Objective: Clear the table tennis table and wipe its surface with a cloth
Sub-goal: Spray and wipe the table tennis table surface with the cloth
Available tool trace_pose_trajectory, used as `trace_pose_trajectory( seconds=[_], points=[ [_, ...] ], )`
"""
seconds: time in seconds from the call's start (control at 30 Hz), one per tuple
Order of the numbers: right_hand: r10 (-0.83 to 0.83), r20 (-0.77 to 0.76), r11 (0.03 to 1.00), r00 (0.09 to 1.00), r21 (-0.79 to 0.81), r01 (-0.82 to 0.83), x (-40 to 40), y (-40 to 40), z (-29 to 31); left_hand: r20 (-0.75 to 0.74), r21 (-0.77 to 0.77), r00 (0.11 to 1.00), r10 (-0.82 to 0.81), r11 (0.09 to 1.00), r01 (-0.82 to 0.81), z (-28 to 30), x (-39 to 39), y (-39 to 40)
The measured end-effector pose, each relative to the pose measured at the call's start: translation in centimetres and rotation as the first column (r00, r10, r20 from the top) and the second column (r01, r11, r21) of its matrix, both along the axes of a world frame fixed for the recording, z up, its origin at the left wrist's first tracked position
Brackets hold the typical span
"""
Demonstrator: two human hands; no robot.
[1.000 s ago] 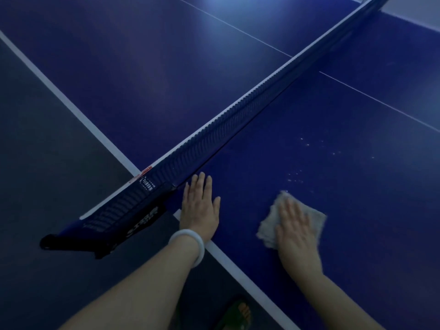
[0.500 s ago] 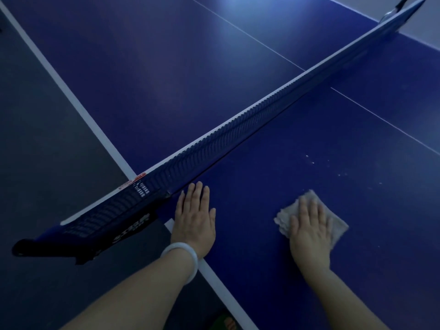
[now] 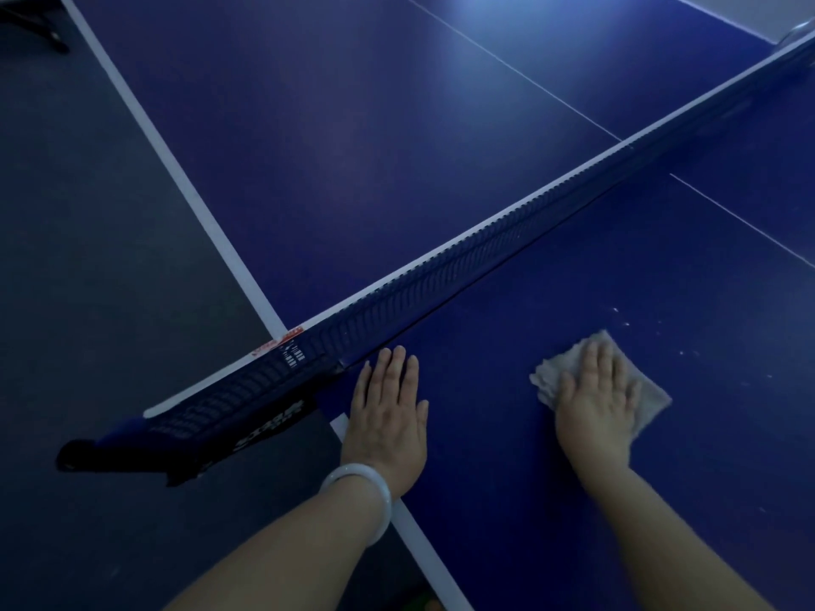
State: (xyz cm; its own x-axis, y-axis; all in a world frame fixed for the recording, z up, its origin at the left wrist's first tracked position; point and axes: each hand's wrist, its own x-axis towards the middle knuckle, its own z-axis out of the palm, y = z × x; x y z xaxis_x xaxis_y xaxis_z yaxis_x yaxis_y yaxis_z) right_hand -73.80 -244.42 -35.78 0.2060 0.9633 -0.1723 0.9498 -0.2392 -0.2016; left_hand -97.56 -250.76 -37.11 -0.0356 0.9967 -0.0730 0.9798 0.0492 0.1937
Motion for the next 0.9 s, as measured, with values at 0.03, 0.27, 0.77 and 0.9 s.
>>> trace_pose_trajectory(
  seconds=[0.03,0.27,0.77,0.9],
  points=[
    [0.042,0.021,0.999,0.999,0.023,-0.043,-0.9,-1.3,-0.1,0.004,0.004,1.0,0.005,1.0,-0.005,0.0,0.0,0.0],
    [0.648,-0.002,0.761,0.762,0.064,-0.646,-9.1,0.9,-0.1,-0.017,-0.017,1.0,0.009,1.0,-0.009,-0.1,0.0,0.0],
    [-0.087,0.044,0.996,0.995,-0.005,0.088,-2.8,6.3,0.2,-0.009,-0.014,1.0,-0.004,1.0,0.004,0.1,0.1,-0.1],
    [0.468,0.046,0.879,0.882,0.082,-0.471,-6.5,-1.2,-0.9,-0.007,-0.032,1.0,-0.013,0.999,0.013,0.7,0.2,-0.2]
  ],
)
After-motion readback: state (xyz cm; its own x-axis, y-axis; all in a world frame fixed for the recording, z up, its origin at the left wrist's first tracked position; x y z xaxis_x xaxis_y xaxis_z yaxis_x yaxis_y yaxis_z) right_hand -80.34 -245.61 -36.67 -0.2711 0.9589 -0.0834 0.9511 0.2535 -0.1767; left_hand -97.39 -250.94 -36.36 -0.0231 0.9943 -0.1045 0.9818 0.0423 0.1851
